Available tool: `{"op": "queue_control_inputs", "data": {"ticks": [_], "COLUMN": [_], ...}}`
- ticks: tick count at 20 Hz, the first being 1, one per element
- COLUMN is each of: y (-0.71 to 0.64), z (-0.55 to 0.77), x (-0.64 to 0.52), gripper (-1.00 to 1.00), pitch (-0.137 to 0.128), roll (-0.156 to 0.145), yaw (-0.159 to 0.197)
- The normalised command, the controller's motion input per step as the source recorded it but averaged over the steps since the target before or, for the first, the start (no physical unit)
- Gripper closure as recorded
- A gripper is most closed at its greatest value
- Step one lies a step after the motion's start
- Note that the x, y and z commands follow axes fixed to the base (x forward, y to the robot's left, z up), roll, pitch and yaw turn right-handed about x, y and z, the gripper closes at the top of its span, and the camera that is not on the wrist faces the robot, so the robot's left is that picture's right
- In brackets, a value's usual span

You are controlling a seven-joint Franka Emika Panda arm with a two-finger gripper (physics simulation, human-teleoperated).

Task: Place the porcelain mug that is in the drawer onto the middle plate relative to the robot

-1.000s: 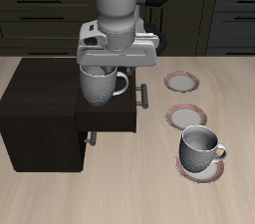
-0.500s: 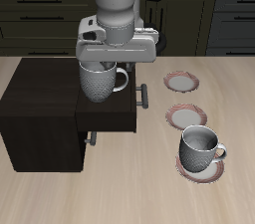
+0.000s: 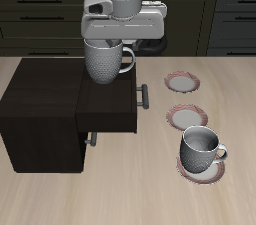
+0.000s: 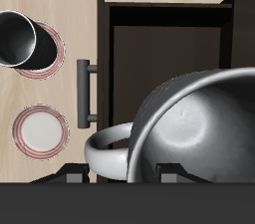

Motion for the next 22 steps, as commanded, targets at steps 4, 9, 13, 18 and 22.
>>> {"op": "queue_control_inputs", "data": {"ticks": [4,9,13,18,22], "y": [0.05,0.16,0.24,0.44,0.41], "z": [0.33,0.31,0.31,0.15,0.15], "x": [-0.09,-0.11,-0.10,-0.23,-0.25], "gripper": [1.00,1.00,1.00,1.00,1.00], "pitch": [-0.032,-0.042,-0.026,-0.013,-0.022], "roll": [-0.008,-0.001,-0.045,-0.007,0.044], "yaw": [0.001,0.010,-0.029,-0.028,0.021]}}
